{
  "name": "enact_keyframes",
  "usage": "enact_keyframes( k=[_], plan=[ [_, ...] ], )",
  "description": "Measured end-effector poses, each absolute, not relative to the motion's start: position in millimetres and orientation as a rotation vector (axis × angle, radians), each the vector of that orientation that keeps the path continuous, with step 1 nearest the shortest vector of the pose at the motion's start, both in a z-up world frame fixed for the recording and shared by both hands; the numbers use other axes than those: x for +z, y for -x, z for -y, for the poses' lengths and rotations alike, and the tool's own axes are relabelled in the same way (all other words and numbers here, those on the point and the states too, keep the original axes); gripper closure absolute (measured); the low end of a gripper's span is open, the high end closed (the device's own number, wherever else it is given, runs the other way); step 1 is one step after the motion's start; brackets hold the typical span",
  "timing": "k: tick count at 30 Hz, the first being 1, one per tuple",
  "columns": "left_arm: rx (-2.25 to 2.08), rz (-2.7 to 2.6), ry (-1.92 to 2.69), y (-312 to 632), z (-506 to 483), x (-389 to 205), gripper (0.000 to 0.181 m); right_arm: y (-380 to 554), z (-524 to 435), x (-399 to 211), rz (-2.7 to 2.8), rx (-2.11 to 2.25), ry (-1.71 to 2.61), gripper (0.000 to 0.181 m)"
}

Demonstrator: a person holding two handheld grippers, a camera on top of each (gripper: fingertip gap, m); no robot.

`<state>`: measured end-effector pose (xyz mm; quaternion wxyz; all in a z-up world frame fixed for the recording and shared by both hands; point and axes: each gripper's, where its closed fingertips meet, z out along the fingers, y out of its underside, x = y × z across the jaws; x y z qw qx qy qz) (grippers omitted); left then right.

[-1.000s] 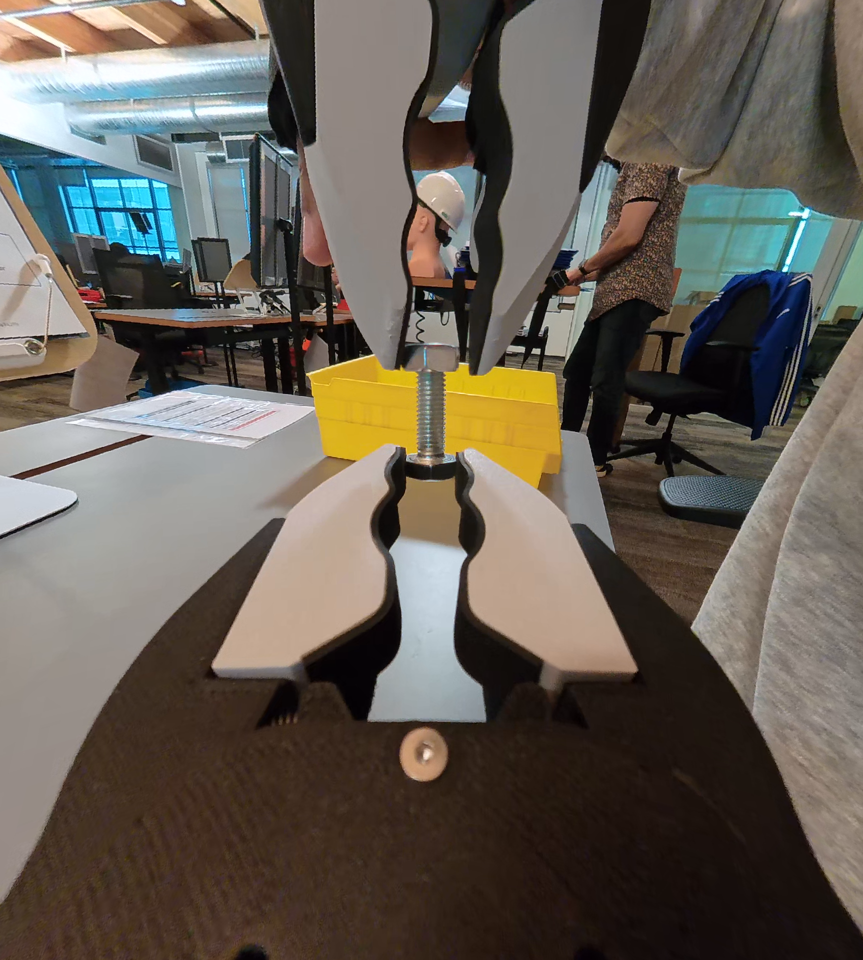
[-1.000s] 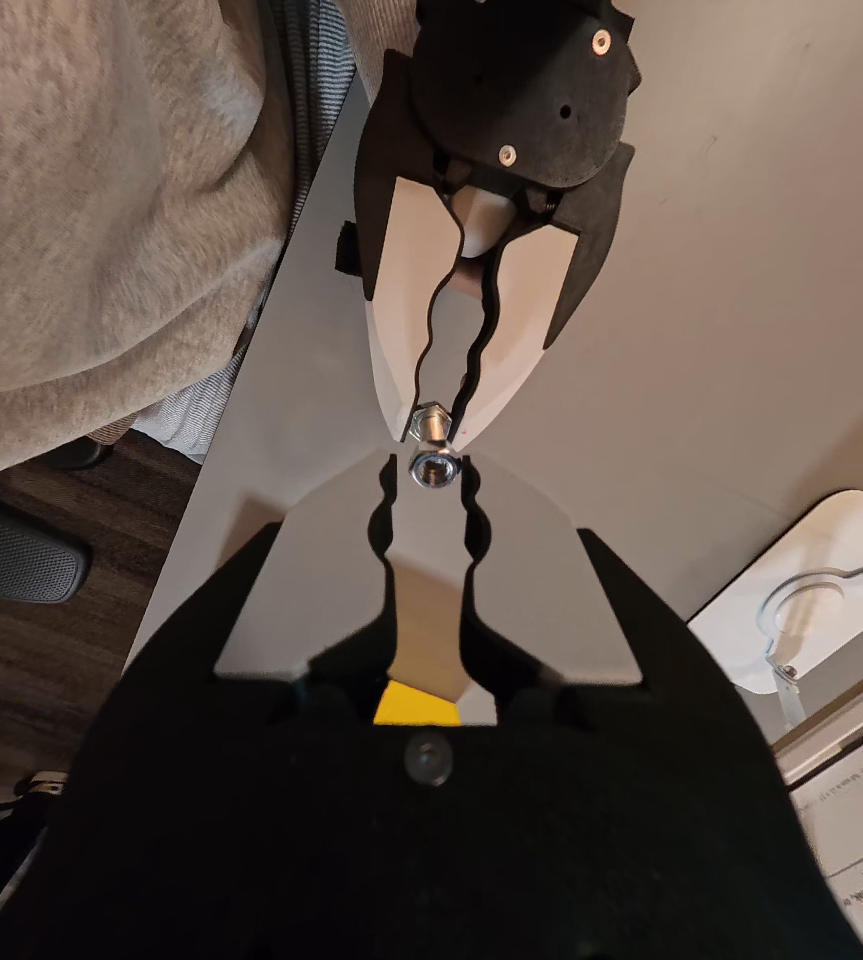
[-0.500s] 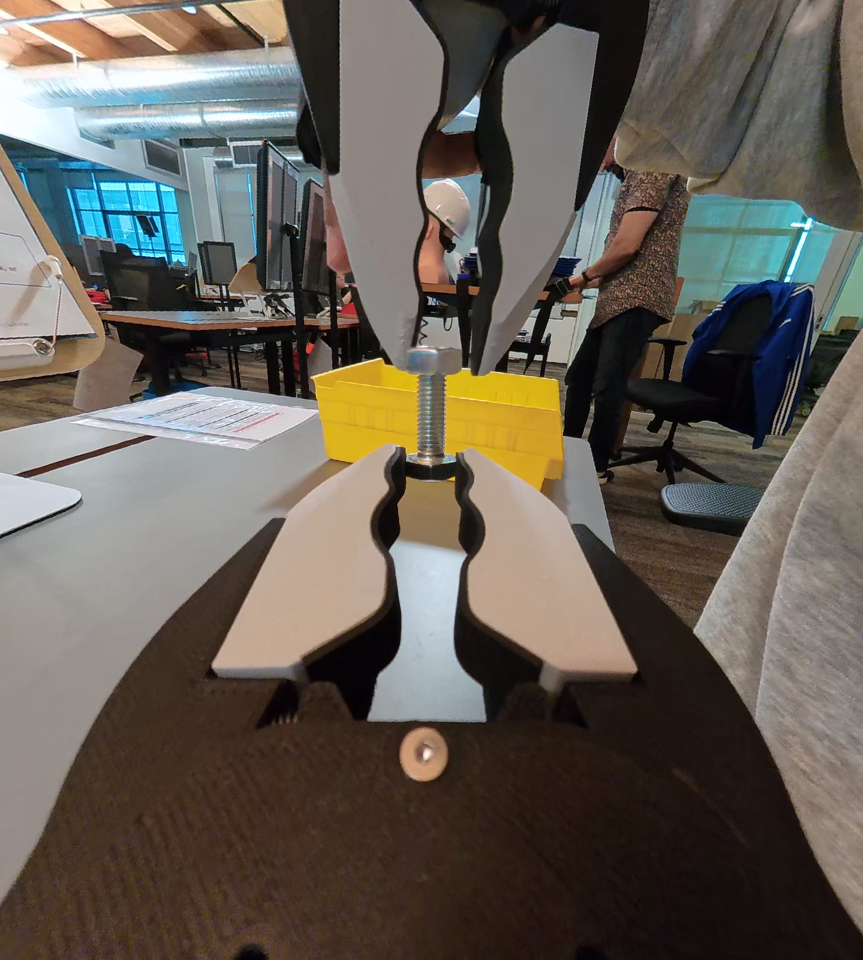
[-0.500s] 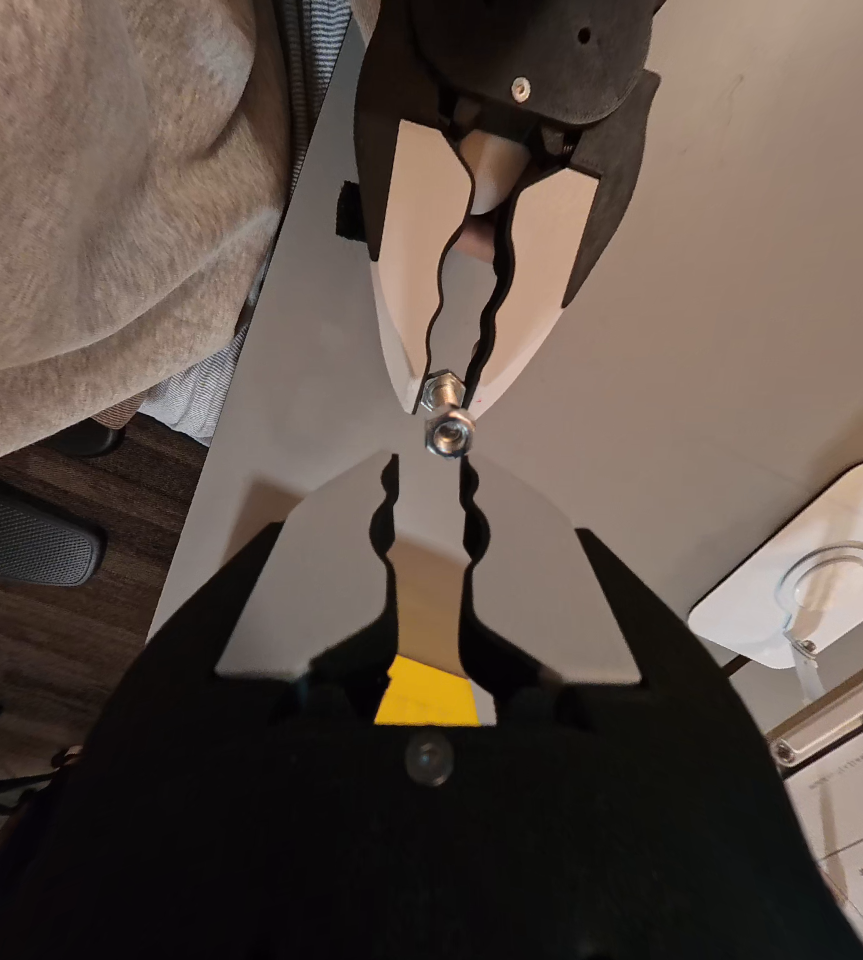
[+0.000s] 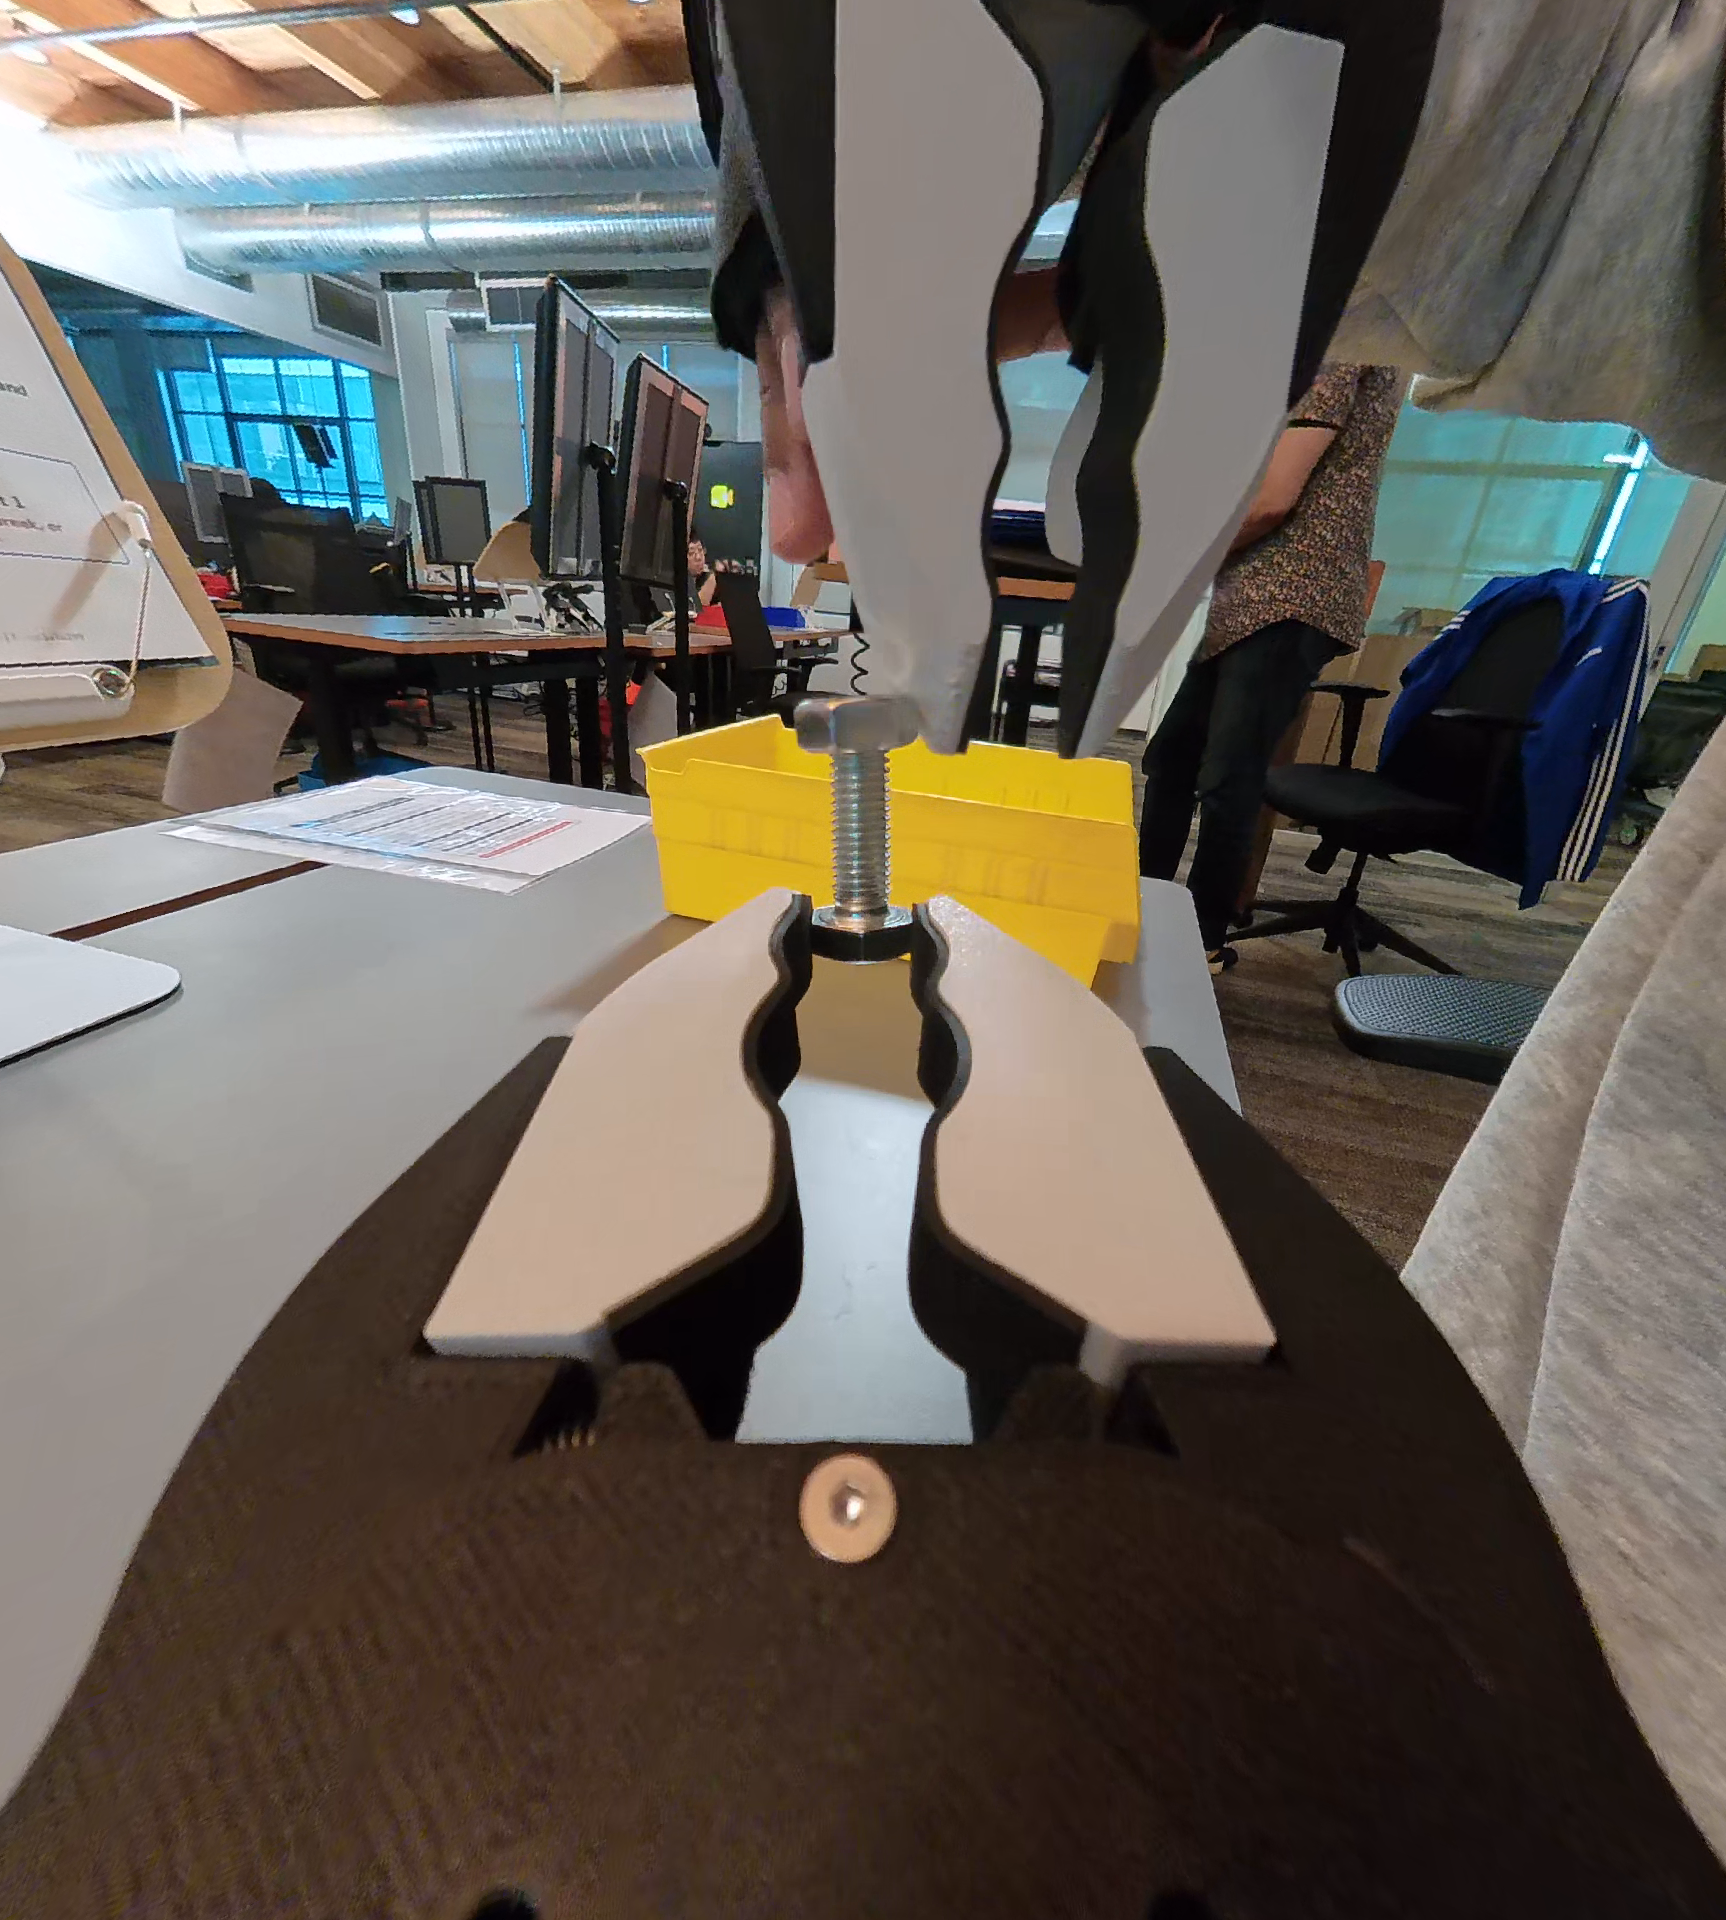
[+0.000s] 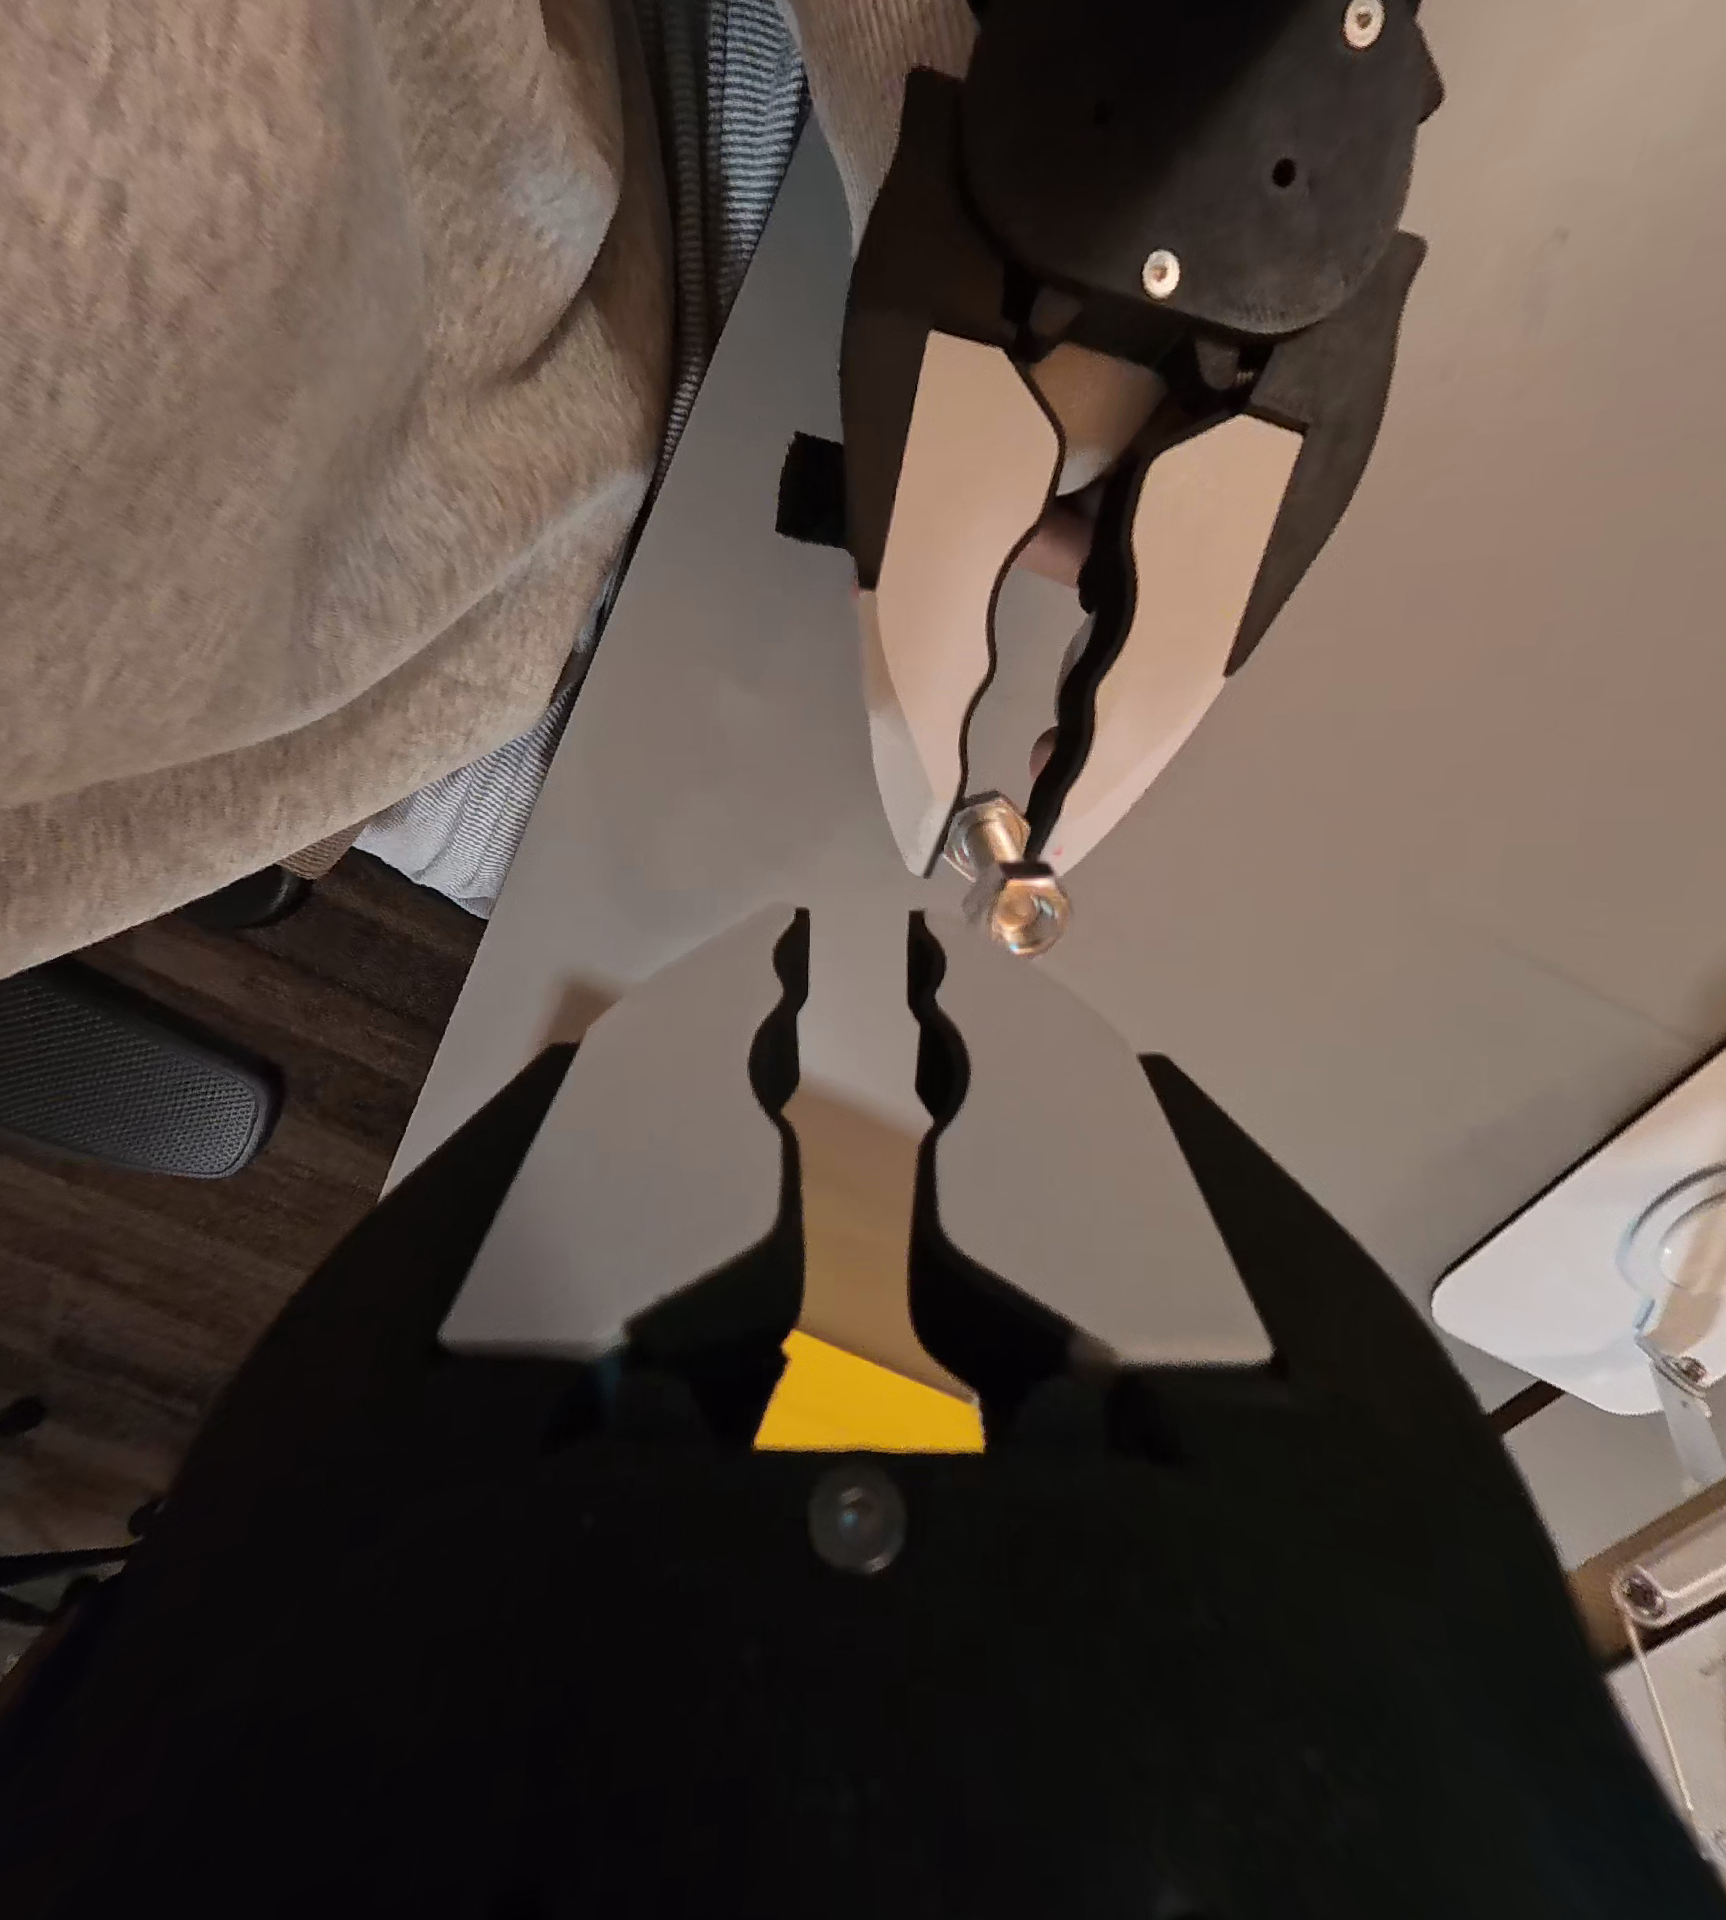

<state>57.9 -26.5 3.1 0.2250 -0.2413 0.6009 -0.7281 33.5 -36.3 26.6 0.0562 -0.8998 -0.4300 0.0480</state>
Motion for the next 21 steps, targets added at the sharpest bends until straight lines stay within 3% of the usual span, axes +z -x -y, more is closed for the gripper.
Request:
enact_keyframes(
  k=[21],
  plan=[
    [-2.037, -1.639, 0.655, -56.5, 27.5, 7.3, 0.163, -45.9, 20.4, 25.6, 1.270, 0.063, 2.710, 0.152]
  ],
)
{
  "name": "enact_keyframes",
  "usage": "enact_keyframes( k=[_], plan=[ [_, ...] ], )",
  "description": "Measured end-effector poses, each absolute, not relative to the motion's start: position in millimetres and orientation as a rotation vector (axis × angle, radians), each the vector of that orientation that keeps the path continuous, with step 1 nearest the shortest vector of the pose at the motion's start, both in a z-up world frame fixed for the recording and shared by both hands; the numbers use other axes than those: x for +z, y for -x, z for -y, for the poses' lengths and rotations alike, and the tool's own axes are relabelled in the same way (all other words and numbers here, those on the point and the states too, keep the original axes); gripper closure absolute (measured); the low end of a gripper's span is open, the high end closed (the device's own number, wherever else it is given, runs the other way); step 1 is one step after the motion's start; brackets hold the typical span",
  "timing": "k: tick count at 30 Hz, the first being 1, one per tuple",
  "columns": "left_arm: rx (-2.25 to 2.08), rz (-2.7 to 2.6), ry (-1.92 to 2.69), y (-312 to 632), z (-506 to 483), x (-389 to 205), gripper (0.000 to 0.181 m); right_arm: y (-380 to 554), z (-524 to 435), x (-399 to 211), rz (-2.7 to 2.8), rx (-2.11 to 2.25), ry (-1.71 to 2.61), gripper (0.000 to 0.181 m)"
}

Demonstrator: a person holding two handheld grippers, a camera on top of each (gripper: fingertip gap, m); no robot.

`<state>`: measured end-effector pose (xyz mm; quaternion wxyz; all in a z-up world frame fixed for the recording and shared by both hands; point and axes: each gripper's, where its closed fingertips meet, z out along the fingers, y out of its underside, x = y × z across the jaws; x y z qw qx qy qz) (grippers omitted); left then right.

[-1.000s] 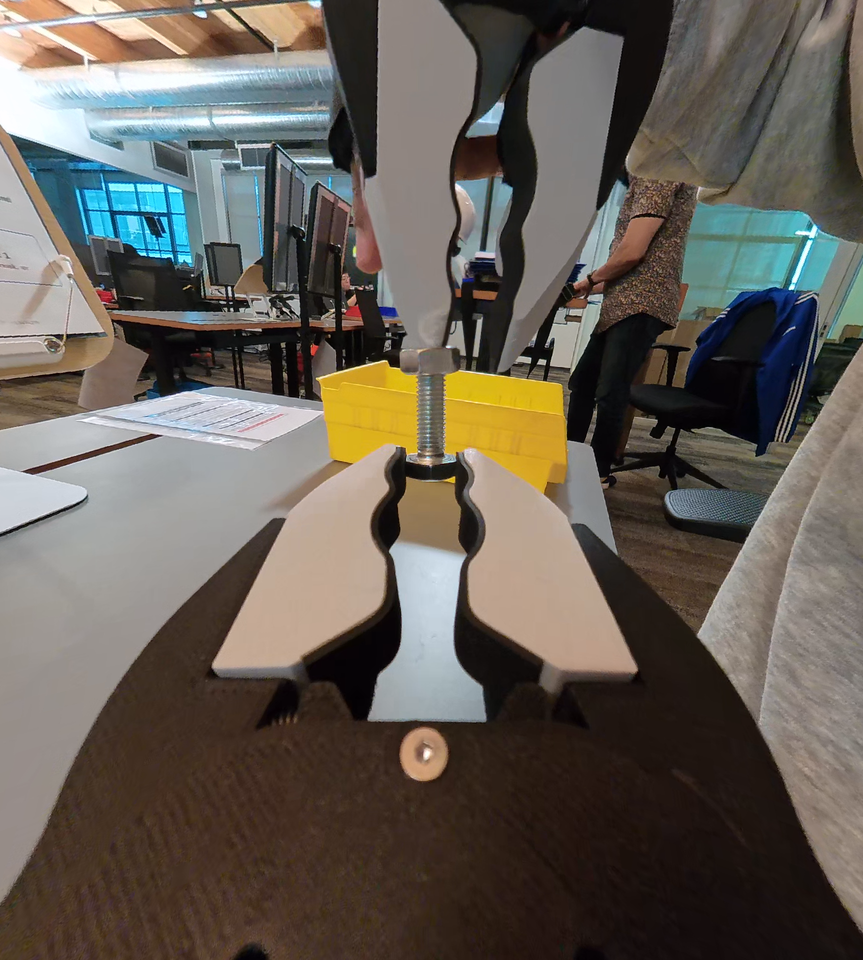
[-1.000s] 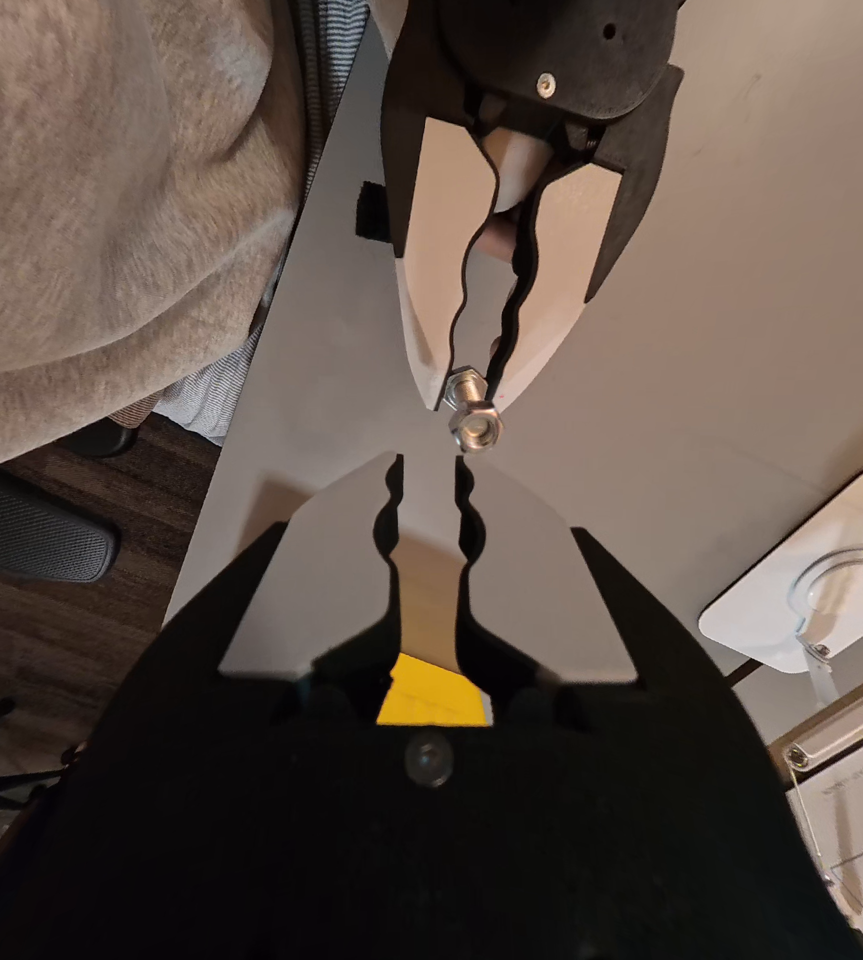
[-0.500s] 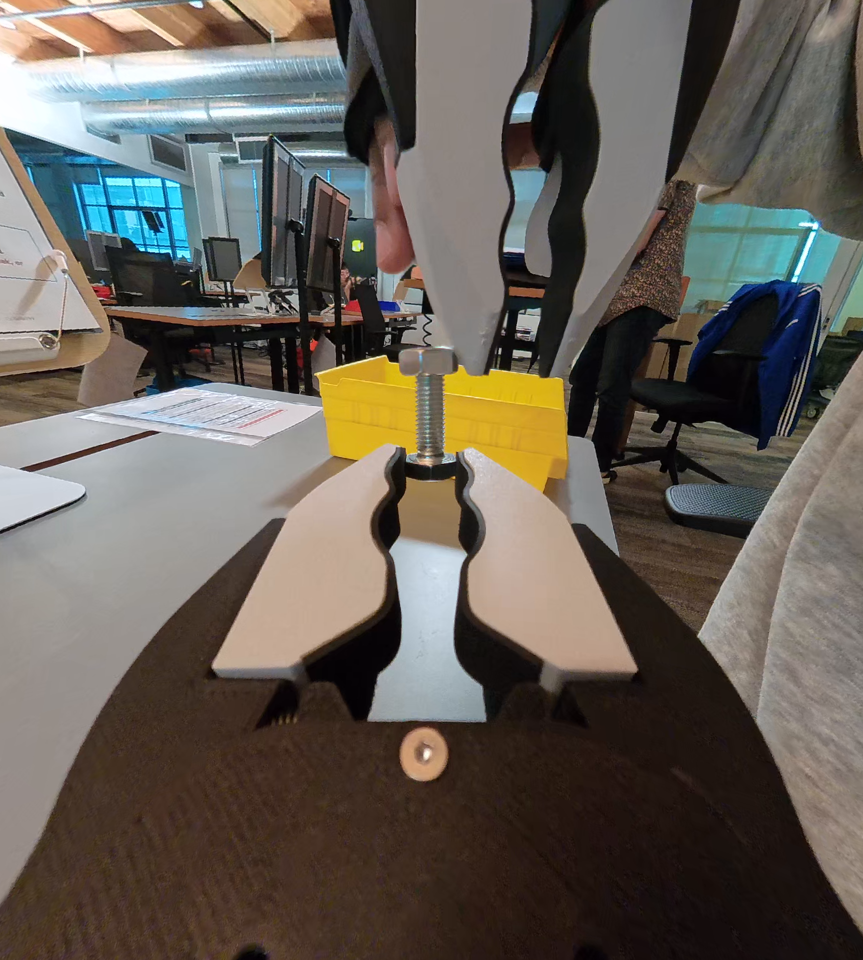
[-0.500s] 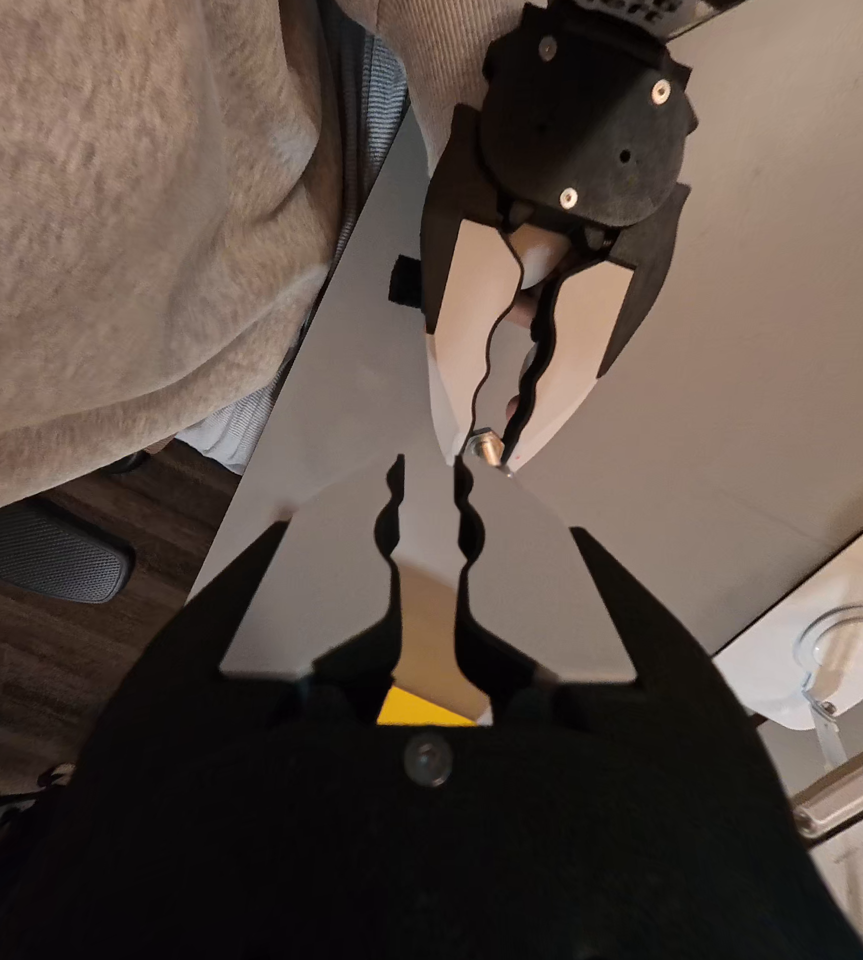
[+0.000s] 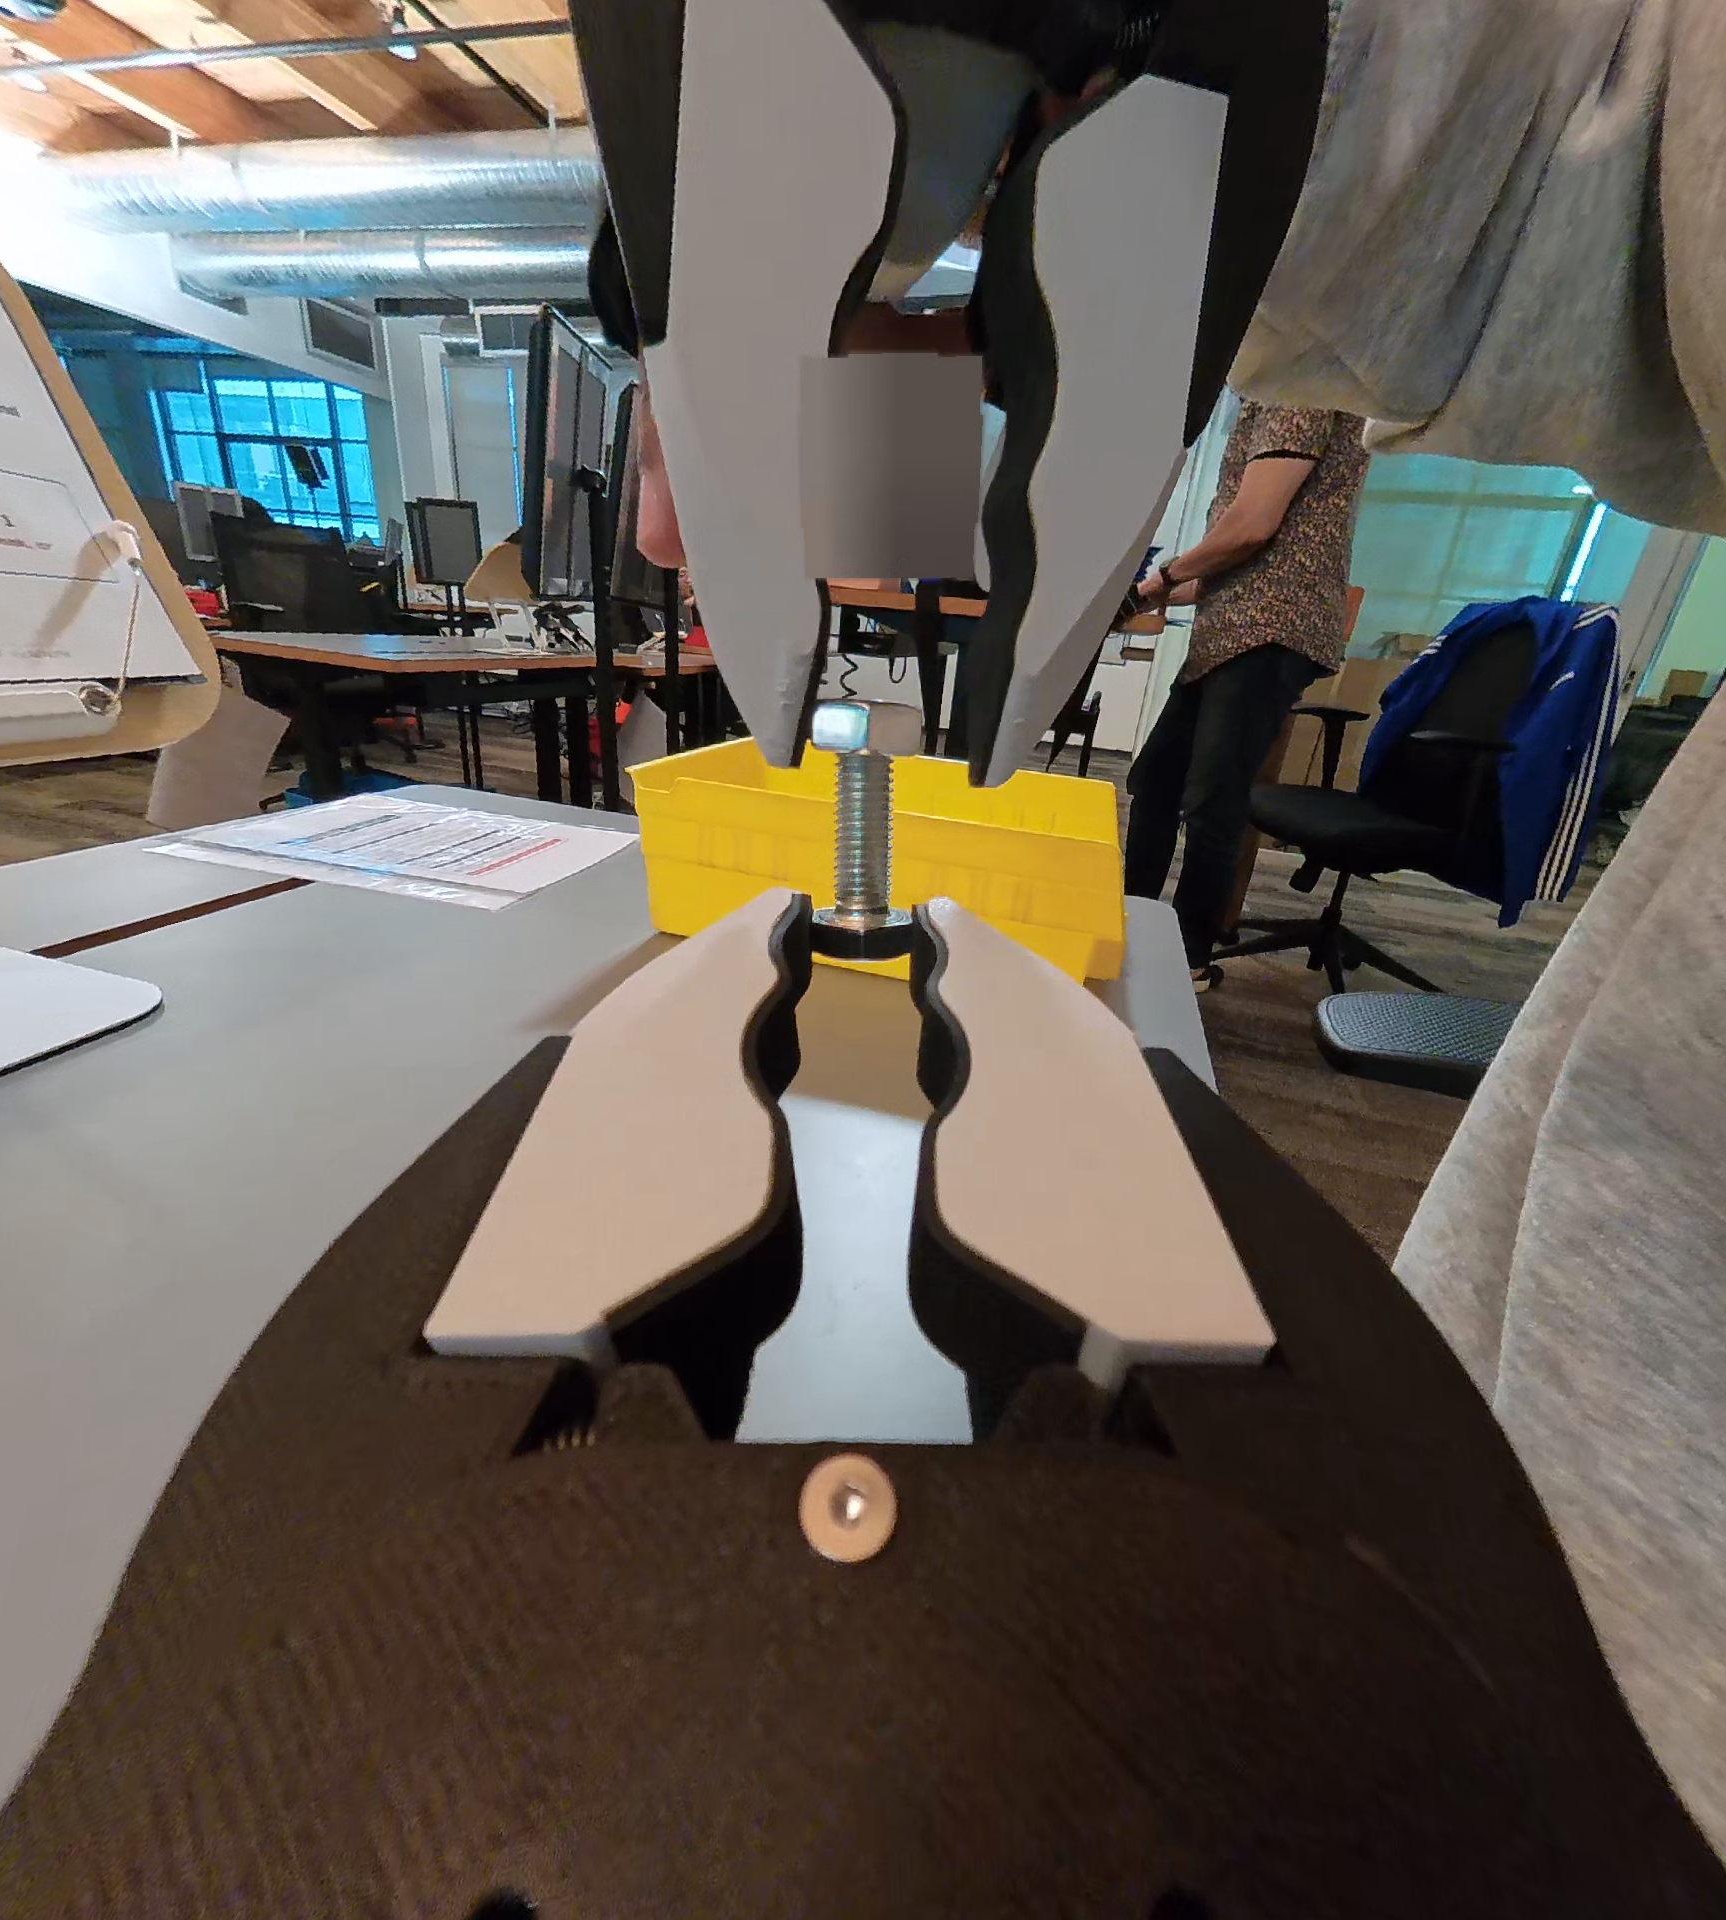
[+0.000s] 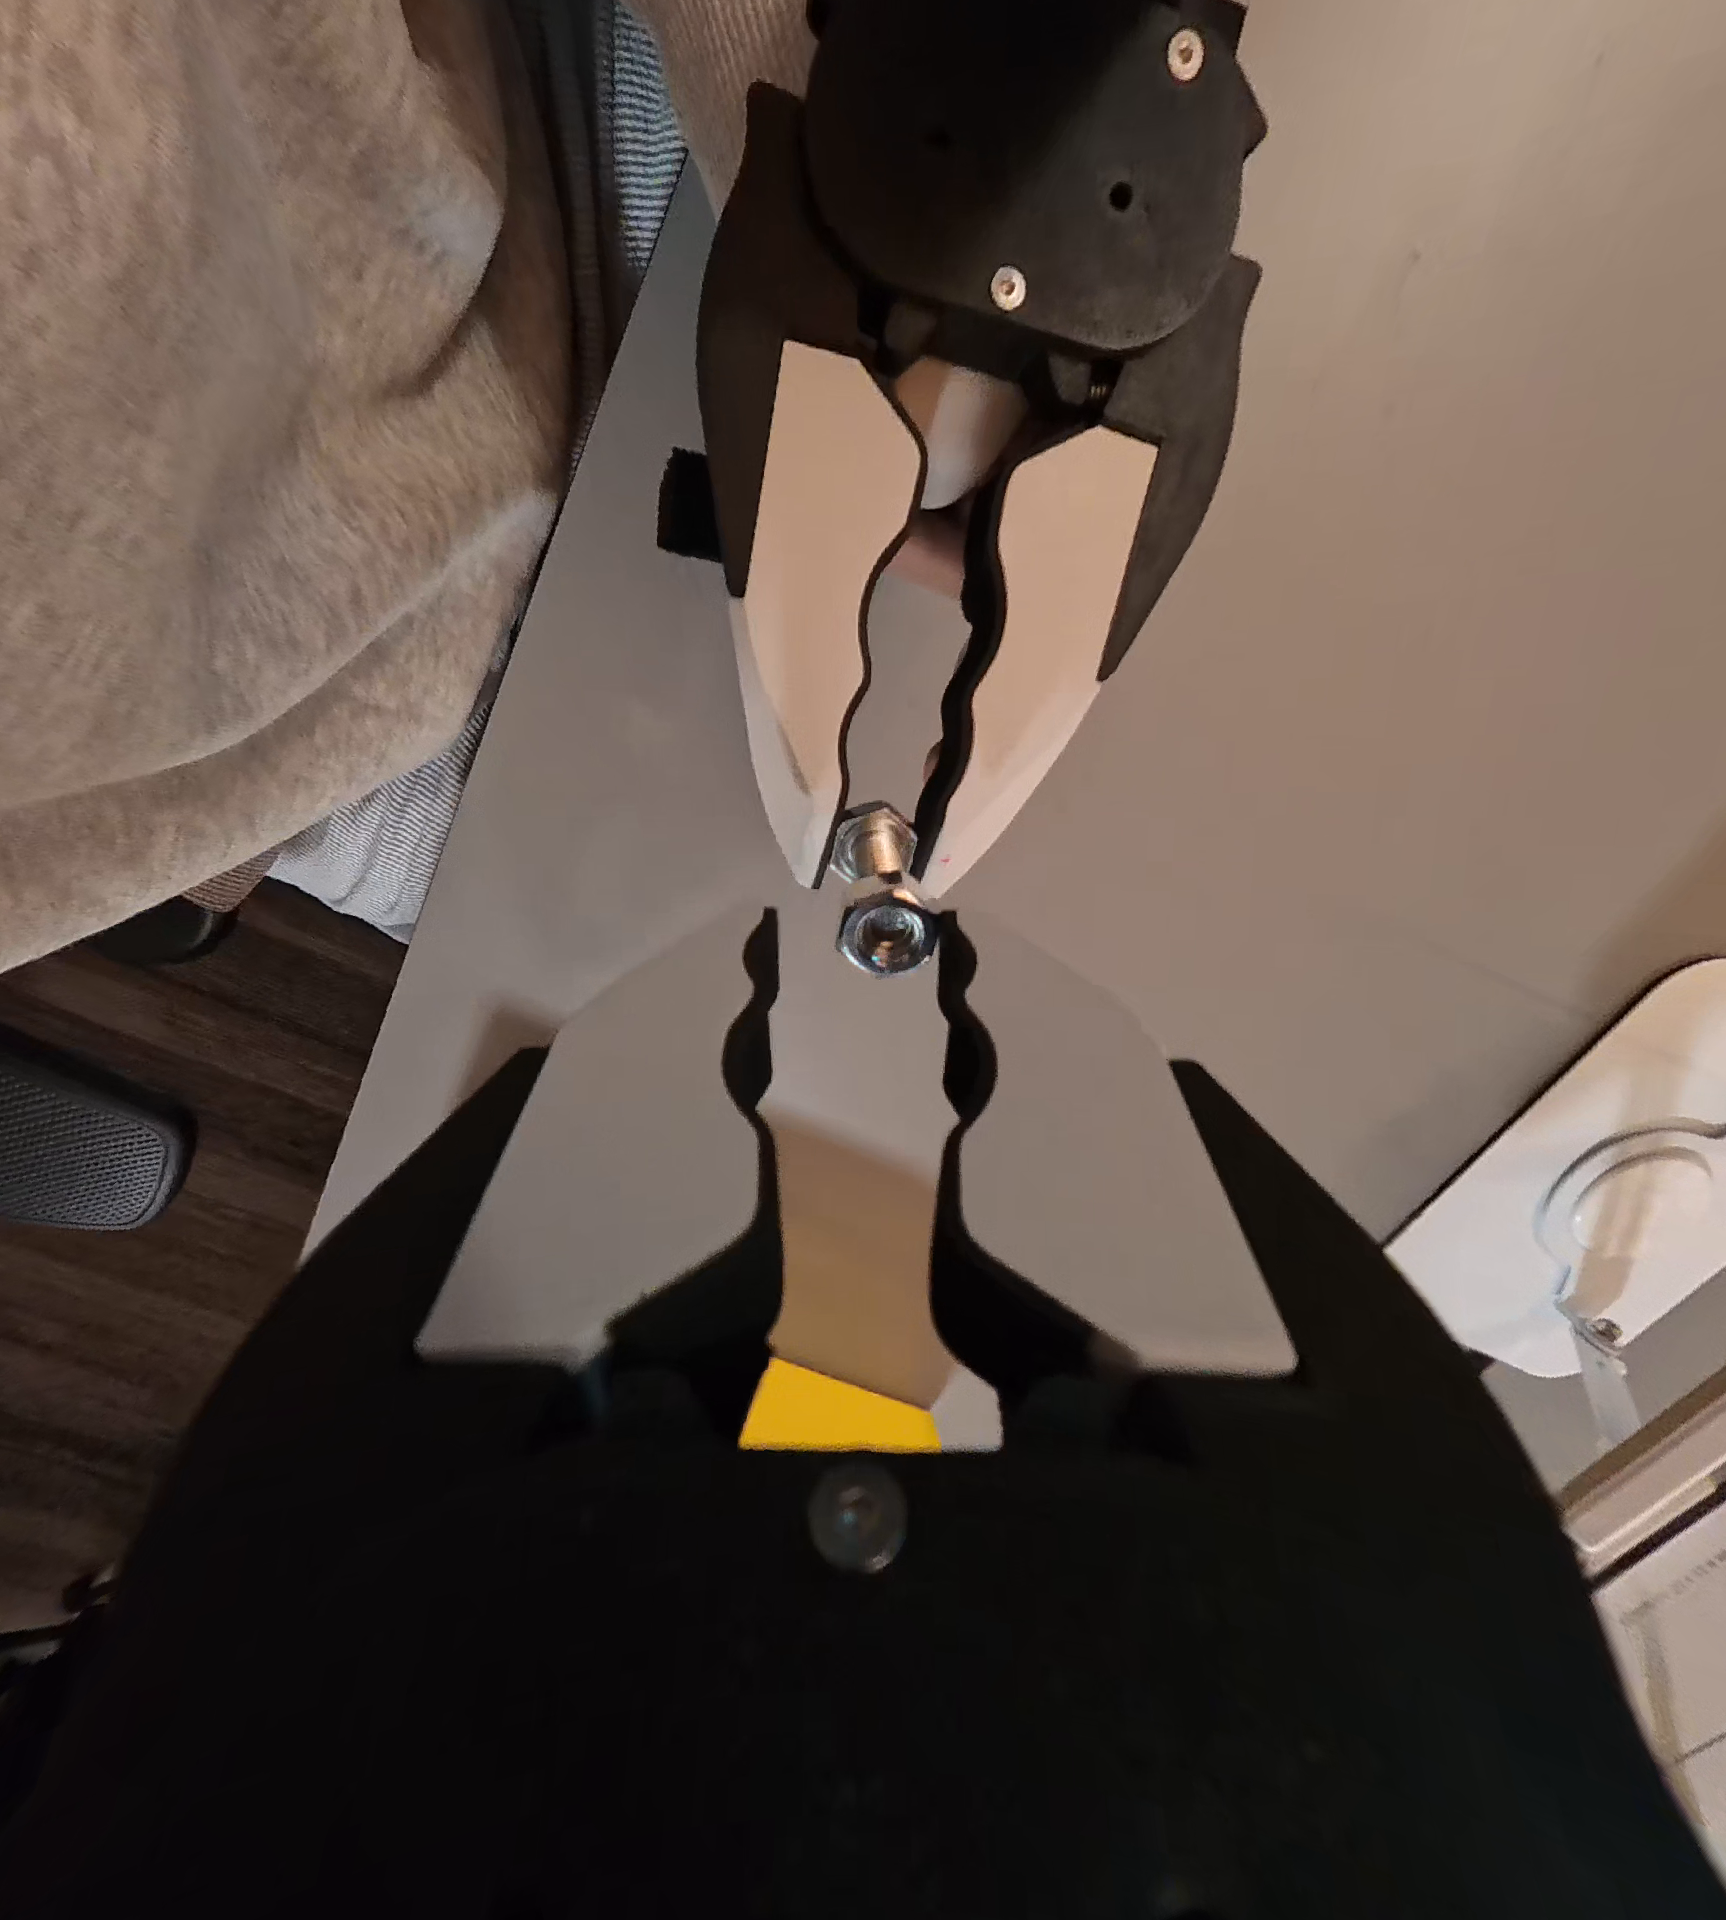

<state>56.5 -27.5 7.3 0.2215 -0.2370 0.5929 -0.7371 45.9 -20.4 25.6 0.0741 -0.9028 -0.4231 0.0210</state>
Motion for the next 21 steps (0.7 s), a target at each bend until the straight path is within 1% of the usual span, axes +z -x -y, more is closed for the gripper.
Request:
enact_keyframes(
  k=[8, 21],
  plan=[
    [-2.047, -1.638, 0.651, -55.9, 29.2, 7.6, 0.162, -51.5, 29.3, 20.7, 1.263, 0.045, 2.755, 0.150],
    [-2.027, -1.636, 0.698, -60.6, 25.2, 4.8, 0.162, -39.6, 39.4, 19.4, 1.285, 0.122, 2.780, 0.155]
  ],
)
